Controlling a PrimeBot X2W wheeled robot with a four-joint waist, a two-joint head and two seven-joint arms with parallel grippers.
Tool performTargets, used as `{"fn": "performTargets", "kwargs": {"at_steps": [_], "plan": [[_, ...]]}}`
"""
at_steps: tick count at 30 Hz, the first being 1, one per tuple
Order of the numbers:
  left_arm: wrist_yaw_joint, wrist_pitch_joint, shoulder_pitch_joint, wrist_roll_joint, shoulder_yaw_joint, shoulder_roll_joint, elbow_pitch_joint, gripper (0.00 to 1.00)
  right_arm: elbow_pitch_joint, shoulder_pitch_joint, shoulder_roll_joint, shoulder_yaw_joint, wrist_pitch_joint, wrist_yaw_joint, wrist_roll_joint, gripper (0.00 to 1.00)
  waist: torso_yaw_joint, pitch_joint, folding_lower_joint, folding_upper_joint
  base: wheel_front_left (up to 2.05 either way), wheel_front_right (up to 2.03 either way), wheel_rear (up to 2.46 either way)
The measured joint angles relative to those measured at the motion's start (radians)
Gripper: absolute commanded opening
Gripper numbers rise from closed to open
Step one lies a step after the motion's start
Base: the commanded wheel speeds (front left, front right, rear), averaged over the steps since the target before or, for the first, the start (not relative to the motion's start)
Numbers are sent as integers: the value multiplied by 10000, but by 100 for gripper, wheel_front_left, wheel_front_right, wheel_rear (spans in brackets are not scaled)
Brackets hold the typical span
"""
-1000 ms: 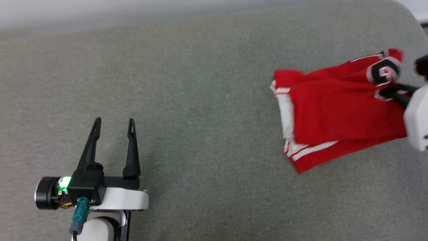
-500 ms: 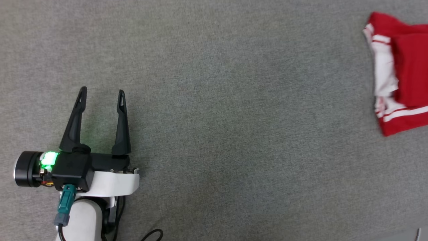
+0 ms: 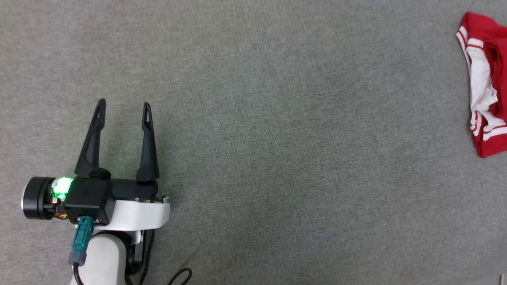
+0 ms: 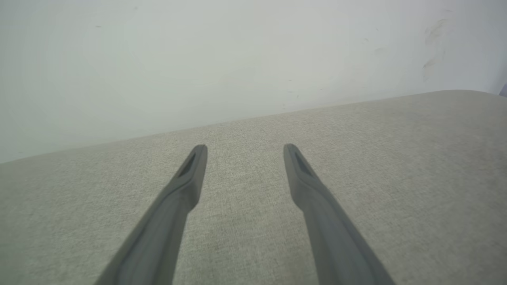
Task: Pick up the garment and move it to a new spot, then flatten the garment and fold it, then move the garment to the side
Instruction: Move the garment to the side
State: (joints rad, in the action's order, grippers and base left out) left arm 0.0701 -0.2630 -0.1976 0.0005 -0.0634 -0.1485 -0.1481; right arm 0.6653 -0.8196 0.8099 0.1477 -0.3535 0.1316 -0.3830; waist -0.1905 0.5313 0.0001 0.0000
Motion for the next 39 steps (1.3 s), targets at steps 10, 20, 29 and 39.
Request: {"fn": "performTargets", "kwargs": {"at_steps": [10,20,29,39], "plan": [[182,0,603,-224,-59,247,372,100,-1553,482,-671,-635,2468,-2,706,100,256,-1309,-2,0,0,0,0],[270,2,1357,-435,-4,422,857,100,-4159,1862,-2907,-1041,5091,-2,1745,100,1086,-2730,-3,0,0,0,0],[253,0,1756,-531,42,558,1254,100,-5062,3660,-5058,-681,6067,-2,2334,100,1807,-3685,-4,0,0,0,0],[161,0,2227,-581,169,591,1772,100,-4828,5908,-6353,-941,6159,-2,2146,100,2144,-4558,-3,0,0,0,0]]}}
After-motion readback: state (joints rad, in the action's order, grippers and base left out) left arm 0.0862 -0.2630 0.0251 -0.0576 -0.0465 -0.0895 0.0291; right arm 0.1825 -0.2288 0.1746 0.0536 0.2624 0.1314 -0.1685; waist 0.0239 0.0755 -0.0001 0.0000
